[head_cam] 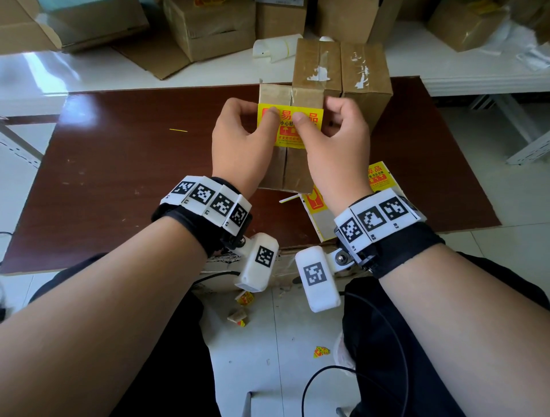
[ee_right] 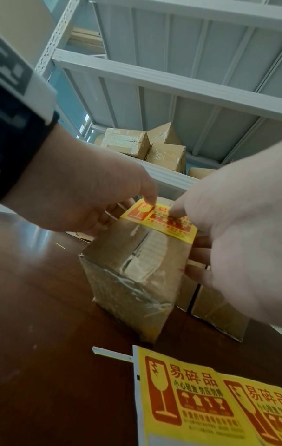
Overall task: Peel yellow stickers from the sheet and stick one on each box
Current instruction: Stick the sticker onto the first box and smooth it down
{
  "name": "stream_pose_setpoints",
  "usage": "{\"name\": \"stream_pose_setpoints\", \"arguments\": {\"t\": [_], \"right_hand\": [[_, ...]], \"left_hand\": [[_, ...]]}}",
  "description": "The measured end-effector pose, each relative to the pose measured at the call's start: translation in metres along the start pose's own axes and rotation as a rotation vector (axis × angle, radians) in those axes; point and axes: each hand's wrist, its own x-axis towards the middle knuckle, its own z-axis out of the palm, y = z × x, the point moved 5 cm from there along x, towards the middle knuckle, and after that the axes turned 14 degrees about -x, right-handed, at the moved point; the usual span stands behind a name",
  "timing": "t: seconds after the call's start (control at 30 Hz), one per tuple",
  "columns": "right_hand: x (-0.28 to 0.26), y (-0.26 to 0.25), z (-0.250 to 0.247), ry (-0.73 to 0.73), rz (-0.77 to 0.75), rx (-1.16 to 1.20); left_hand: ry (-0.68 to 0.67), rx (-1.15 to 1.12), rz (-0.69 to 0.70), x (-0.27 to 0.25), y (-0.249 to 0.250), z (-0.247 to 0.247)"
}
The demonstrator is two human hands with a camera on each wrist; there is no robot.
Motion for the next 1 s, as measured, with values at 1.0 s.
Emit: {"name": "stream_pose_setpoints", "arguments": {"t": [1.0], "right_hand": [[0.0044,0.0008,-0.0052,0.017,0.052,0.049]], "left_hand": [[-0.012,-0.007,-0.020,0.0002,-0.0009,0.0002]]}}
